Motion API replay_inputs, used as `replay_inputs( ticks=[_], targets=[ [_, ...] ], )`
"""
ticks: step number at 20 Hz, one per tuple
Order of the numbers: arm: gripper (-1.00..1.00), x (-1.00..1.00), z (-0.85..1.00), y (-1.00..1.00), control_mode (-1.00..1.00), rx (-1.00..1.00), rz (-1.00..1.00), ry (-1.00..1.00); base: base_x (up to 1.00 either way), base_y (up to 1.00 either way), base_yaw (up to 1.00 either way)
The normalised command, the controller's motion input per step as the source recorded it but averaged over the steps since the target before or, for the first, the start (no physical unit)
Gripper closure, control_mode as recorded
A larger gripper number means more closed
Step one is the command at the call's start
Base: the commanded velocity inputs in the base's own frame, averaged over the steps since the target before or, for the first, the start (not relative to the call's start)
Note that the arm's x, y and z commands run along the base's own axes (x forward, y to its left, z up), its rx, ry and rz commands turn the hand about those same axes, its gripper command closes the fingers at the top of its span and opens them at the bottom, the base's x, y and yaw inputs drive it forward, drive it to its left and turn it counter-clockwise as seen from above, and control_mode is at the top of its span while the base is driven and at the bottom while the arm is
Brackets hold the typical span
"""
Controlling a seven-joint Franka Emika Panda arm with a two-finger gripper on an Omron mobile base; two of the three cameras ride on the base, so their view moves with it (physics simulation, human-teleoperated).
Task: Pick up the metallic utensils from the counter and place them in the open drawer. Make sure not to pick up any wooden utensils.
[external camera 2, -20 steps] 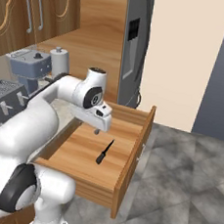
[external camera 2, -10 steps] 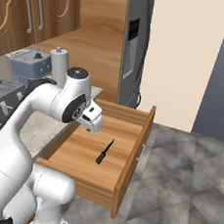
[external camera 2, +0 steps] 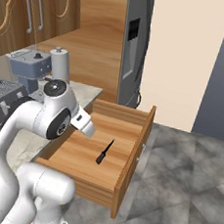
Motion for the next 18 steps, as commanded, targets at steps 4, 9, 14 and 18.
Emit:
replay_inputs(
  ticks=[4,9,14,18],
  targets=[
    [-1.00,-0.01,0.04,0.15,-1.00,-0.08,-0.10,-0.29,0.00,0.00,0.00],
    [-1.00,-0.07,0.01,0.07,1.00,-0.07,-0.06,-0.13,-0.26,0.00,-0.04],
    [-1.00,0.00,0.00,0.00,1.00,0.00,0.00,0.00,-0.98,-0.27,-0.02],
    [-1.00,0.00,0.00,0.00,1.00,0.00,0.00,0.00,-1.00,-0.70,0.00]
  ],
)
